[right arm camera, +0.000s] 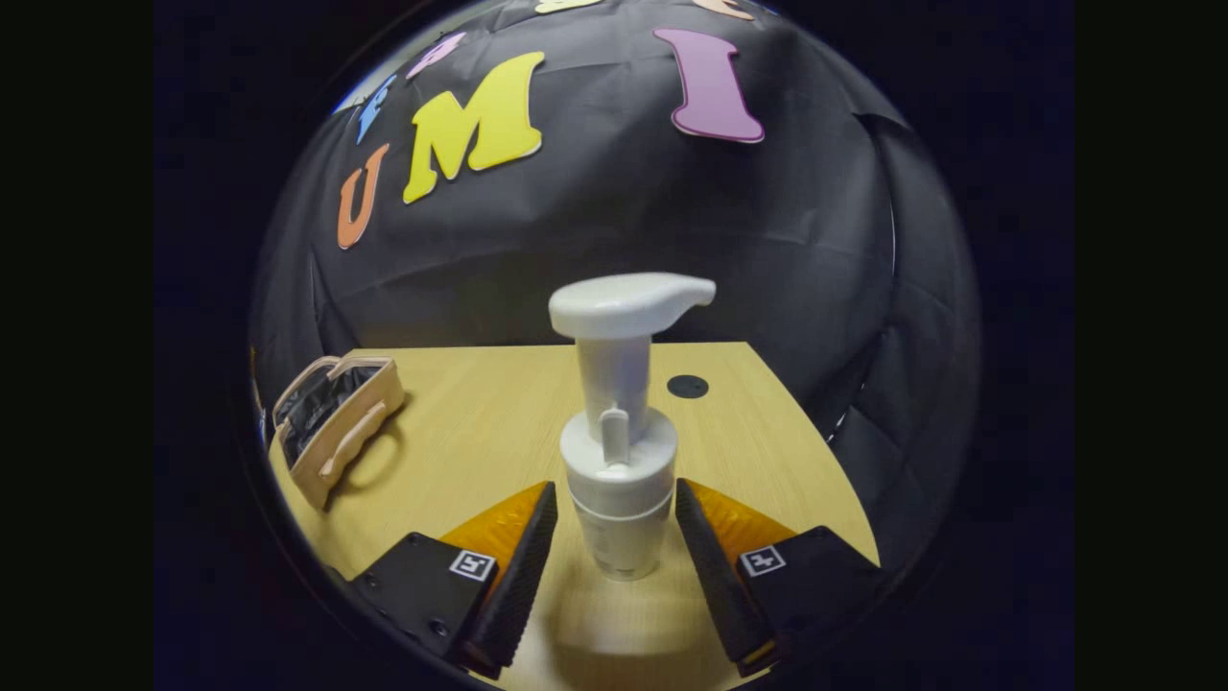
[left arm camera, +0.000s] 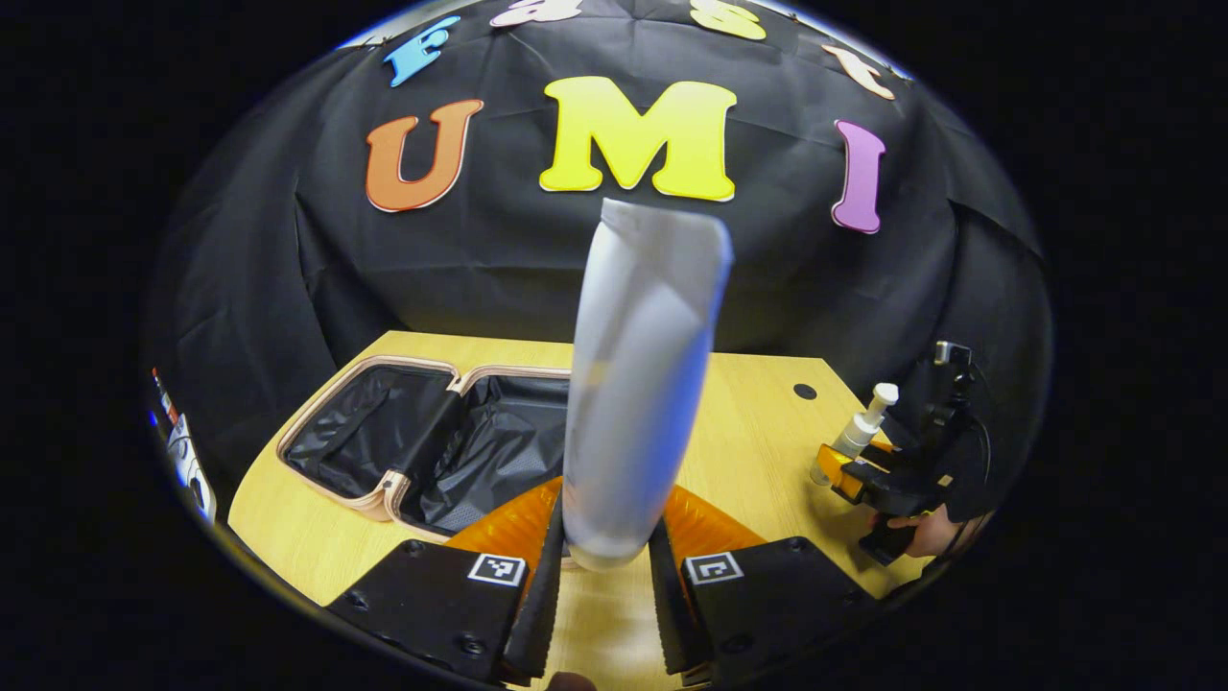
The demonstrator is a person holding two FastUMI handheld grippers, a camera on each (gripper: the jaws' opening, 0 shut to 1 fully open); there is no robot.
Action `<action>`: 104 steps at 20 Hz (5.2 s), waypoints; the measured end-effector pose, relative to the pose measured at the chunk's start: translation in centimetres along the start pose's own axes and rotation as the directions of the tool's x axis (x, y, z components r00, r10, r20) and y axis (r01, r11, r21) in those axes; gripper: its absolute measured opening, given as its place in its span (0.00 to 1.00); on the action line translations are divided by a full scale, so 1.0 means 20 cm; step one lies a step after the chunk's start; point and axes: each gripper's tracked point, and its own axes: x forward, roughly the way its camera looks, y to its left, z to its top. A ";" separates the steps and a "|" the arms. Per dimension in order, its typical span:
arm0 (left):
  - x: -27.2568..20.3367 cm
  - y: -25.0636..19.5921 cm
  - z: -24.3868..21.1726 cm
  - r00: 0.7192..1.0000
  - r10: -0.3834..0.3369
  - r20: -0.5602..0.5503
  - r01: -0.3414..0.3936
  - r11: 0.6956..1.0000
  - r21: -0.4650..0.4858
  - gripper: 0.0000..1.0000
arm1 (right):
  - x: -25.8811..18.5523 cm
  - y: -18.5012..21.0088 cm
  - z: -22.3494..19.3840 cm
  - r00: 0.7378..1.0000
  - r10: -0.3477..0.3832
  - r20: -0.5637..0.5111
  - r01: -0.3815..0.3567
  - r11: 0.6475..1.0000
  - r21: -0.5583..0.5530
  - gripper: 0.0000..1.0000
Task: First open the suitcase, pack the skin care products into it, and then close the suitcase.
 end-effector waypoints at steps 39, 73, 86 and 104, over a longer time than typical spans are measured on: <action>0.91 0.73 -0.51 0.624 -0.205 -0.754 0.300 0.954 -0.012 0.42 | -1.22 0.91 0.59 0.979 0.199 -0.051 -0.195 0.977 0.082 0.46; -0.40 1.53 -0.56 0.982 0.056 -0.179 -0.130 0.892 -0.433 0.99 | -0.04 2.06 -0.21 0.558 0.209 -0.803 -0.001 0.968 0.251 0.46; -0.37 1.52 -0.44 0.995 0.006 -0.104 -0.050 0.907 -0.418 0.99 | 0.01 2.04 -0.28 0.534 0.130 -0.835 0.132 0.963 0.234 0.49; 0.37 2.34 -0.13 0.976 -0.078 0.203 0.206 0.630 -0.749 0.96 | -0.87 1.76 0.64 0.879 0.412 -0.241 -0.439 0.896 -0.072 0.79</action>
